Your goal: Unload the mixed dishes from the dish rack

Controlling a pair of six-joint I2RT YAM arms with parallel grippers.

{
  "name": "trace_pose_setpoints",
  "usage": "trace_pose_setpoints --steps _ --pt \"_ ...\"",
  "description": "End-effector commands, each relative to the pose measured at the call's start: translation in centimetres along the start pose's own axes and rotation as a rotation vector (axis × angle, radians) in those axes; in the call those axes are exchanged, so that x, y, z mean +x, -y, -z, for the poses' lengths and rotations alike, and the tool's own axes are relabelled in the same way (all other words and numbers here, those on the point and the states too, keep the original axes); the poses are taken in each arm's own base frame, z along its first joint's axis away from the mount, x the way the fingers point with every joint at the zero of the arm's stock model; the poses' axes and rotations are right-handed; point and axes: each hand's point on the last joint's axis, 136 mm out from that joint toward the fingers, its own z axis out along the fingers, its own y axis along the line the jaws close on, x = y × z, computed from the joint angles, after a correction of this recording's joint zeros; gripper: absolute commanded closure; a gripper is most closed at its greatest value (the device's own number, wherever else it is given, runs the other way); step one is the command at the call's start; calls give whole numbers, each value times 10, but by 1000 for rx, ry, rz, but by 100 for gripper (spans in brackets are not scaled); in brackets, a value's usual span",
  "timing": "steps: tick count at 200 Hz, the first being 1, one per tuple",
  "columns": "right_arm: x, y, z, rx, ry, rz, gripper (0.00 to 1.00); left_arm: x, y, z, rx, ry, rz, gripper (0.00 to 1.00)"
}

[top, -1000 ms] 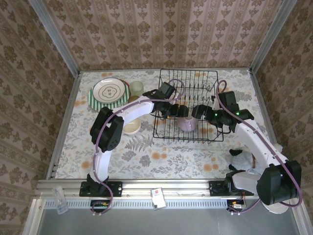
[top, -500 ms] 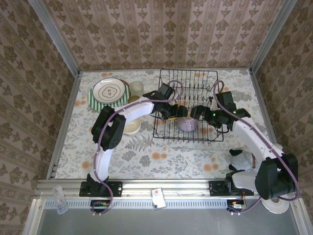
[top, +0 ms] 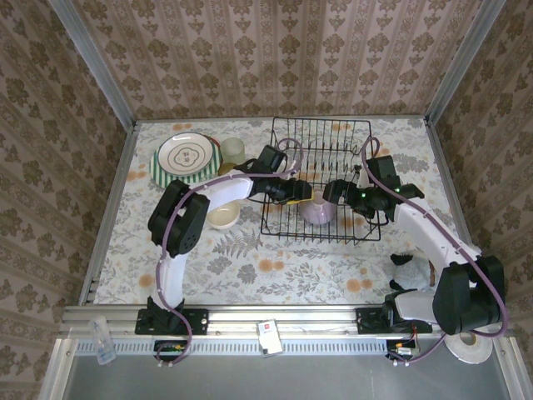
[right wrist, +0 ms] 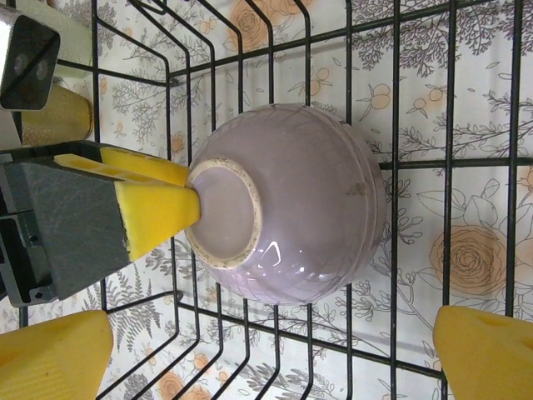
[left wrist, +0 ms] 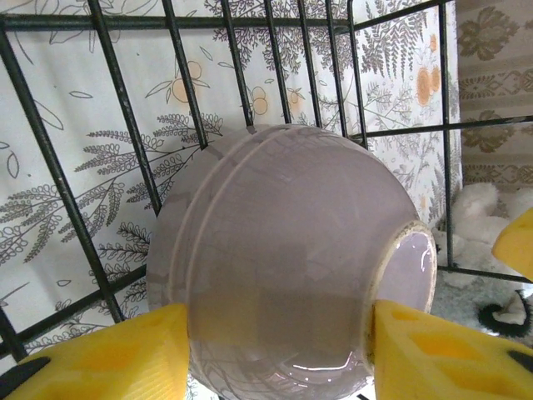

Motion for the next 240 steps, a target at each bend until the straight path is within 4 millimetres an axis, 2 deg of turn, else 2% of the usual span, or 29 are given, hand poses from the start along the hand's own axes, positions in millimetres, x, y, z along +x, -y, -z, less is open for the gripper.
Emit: trace_pose_setpoints --steps 1,86,91,138,240 --pt "2 0 -7 -25 -21 -12 0 25 -56 -3 -145 -55 129 48" --pt "1 0 -22 -58 -63 -26 0 32 -72 1 -152 -61 166 52" --pt "3 5 -29 -47 -82 -39 0 32 -73 2 -153 -60 166 53" --pt "1 7 -46 -104 -108 -72 0 32 -76 4 -157 -59 169 53" --pt "-5 -6 -76 -269 -146 -131 0 34 -84 7 -160 -55 181 54"
